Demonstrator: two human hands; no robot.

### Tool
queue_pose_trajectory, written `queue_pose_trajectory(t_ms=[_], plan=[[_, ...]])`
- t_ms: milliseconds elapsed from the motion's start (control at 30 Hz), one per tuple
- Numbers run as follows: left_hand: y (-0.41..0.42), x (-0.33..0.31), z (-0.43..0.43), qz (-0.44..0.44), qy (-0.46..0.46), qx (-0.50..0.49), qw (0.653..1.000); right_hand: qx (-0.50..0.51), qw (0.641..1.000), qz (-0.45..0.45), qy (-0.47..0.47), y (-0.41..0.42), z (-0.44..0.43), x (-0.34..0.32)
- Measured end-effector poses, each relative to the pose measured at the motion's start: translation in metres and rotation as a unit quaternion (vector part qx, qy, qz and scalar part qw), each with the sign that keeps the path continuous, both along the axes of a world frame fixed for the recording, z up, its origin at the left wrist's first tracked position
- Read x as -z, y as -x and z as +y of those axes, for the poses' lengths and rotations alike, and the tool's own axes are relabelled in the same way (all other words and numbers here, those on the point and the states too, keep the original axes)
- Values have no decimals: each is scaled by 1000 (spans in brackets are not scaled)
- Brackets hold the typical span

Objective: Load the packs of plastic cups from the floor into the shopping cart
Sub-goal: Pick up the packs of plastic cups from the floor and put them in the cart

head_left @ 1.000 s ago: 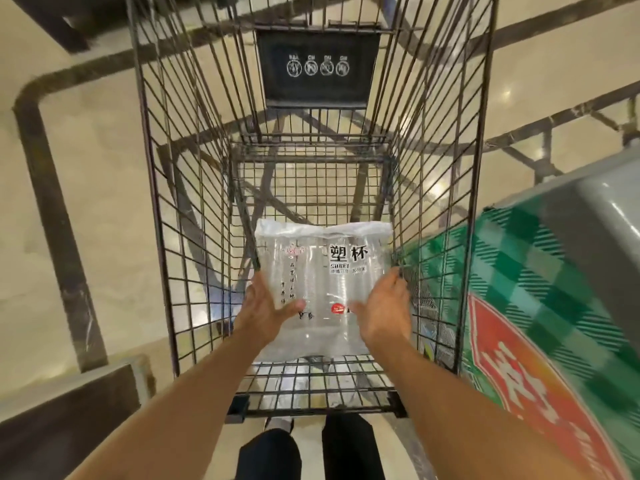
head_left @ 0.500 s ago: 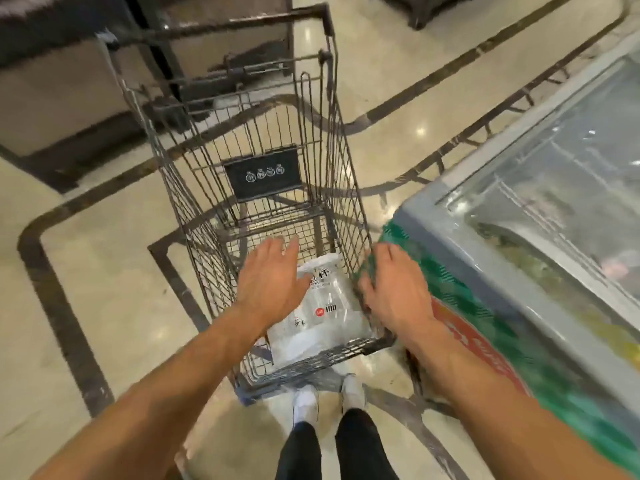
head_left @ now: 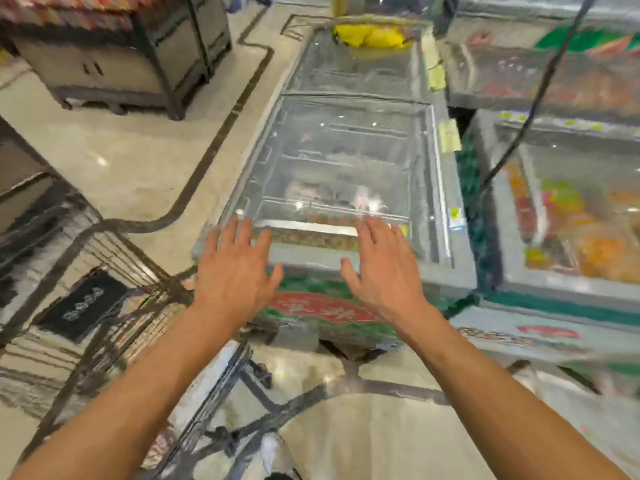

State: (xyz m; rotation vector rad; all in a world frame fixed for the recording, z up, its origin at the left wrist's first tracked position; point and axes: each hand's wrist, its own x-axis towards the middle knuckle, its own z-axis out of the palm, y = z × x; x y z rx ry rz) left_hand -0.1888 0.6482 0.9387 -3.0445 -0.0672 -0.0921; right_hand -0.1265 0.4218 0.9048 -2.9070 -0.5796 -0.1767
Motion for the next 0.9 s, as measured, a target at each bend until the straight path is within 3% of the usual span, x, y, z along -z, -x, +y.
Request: queue_pose_trajectory(t_ms=[300, 533, 700, 900], plan=[[-45, -37, -338, -69, 4, 271, 960, 190, 978, -85, 30, 58, -310, -40], [-42, -47, -540, -52, 12, 414, 909, 335, 937, -69, 69, 120, -505, -45], [-56, -32, -647, -40, 19, 467, 883, 423, 903, -28, 64, 137, -594, -31], [-92, 36, -731, -7, 73, 459, 885, 455, 890, 14, 2, 127, -681, 32]])
